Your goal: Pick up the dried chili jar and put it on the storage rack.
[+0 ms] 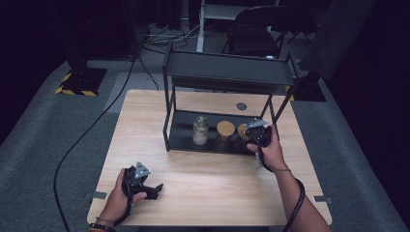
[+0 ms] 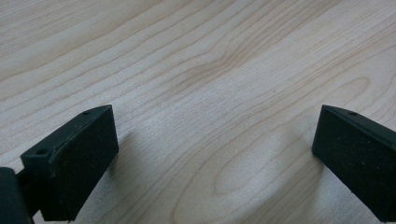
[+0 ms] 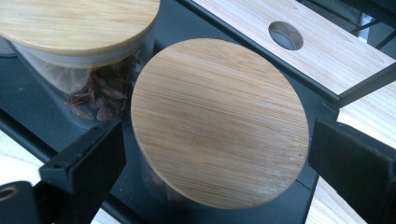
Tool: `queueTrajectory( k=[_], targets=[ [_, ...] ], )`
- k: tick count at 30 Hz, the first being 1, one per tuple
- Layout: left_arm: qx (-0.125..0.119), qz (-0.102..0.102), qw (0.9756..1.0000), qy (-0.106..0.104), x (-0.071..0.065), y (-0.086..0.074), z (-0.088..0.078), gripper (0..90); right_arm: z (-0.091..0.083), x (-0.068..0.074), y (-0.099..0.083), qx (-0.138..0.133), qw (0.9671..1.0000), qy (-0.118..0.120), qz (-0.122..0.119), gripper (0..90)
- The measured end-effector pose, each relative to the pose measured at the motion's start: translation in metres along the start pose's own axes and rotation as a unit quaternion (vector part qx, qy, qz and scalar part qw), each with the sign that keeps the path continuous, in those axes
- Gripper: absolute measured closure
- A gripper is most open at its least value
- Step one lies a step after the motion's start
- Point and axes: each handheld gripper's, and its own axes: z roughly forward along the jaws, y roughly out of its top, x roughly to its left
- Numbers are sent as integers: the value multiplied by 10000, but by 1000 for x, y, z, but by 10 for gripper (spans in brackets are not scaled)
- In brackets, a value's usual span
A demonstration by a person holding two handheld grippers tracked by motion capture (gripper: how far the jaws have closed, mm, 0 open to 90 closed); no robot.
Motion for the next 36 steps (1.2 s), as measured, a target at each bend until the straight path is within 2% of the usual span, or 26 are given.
queueTrajectory(
  k=[6, 11, 19, 26, 36],
  targets=[
    [0, 0, 10000, -1, 0, 0, 0, 0, -3, 0, 0, -26, 9999, -42, -96, 40],
    [0, 1, 10000, 0, 0, 0, 0, 0, -10, 0, -1, -156, 9997, -92, -187, 40],
    [-1, 0, 10000, -1, 0, 0, 0, 0, -25, -1, -3, -301, 9992, -24, -277, 38],
    [0, -1, 10000, -1, 0, 0, 0, 0, -39, 2, -5, -448, 9984, -24, -337, 38],
    [0, 0, 10000, -1, 0, 0, 0, 0, -59, 12, -17, -635, 9964, -23, -558, 36]
  ],
)
